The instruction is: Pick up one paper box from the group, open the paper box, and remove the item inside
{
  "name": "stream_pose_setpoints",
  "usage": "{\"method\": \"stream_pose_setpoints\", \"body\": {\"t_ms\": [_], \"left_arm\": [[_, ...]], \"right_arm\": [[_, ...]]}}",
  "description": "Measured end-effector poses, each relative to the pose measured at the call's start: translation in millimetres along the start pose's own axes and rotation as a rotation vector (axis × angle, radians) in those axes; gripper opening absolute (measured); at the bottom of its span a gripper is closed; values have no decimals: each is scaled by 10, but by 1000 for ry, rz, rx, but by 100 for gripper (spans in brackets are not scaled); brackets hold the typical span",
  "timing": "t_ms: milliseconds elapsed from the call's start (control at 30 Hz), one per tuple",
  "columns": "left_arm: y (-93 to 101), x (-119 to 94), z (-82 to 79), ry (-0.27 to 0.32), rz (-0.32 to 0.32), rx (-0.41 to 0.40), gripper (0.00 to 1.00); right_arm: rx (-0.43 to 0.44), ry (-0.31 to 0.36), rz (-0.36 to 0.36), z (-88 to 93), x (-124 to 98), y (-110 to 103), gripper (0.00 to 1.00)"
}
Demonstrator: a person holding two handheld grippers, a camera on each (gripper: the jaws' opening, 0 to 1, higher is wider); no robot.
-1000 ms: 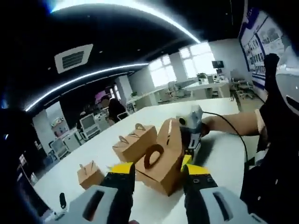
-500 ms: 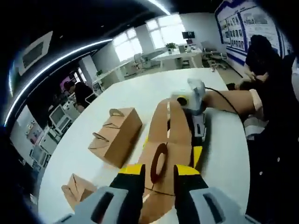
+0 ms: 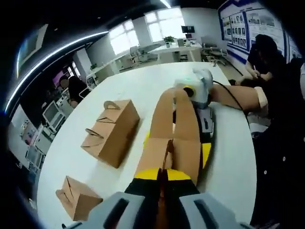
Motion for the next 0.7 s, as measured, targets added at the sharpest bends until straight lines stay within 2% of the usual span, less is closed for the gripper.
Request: {"method": "stream_pose_setpoints", "body": {"t_ms": [267,700], "left_arm": [[34,-21,-51,-3,-8,42,4],[37,-95,-152,18,-10,39,4]], "right_arm": [[6,-4,5,6,-11,5,71],[7,-5,6,10,-33,8,71]]}}
Point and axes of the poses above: the point that each gripper's makers call its tool centre point, and the gripper's own axes: x roughly forward along the fingers, y roughly to its right, z roughly out of its underside, the point moved 9 cm from there along -x, roughly backward along the fingers, and after that the axes turned 14 degrees about y, right-handed, at the moved point
